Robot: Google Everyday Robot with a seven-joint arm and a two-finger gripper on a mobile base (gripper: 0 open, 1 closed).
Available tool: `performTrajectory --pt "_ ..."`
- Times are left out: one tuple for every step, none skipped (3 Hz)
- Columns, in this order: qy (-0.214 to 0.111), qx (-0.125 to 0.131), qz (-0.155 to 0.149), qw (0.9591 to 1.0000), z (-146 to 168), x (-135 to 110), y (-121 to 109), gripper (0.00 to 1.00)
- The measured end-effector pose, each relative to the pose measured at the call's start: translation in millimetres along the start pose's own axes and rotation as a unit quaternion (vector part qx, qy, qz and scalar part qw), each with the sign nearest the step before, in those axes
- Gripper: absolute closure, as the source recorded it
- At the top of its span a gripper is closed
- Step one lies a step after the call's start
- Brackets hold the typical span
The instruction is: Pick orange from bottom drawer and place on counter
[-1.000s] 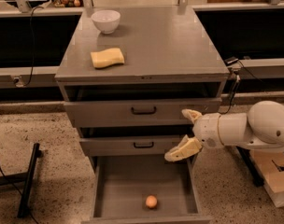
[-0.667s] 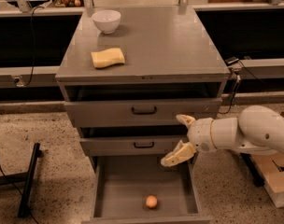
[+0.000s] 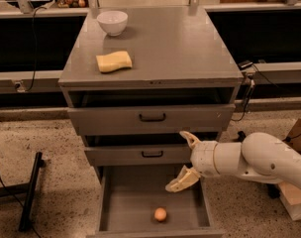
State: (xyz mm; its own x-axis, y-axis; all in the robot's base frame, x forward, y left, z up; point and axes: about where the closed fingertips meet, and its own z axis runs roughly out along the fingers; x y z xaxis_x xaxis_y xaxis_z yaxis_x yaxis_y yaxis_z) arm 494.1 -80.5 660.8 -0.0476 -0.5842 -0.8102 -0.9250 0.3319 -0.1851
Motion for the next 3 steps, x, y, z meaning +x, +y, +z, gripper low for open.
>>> performTrajectory --pt "0.0 0.0 0.0 1.0 0.0 0.0 0.0 0.0" --pt "0.005 0.001 0.006 1.0 8.6 37.2 -13.1 0.0" --pt "0.025 -0.011 -0.009 0.9996 26.0 102.9 -33.5 0.0"
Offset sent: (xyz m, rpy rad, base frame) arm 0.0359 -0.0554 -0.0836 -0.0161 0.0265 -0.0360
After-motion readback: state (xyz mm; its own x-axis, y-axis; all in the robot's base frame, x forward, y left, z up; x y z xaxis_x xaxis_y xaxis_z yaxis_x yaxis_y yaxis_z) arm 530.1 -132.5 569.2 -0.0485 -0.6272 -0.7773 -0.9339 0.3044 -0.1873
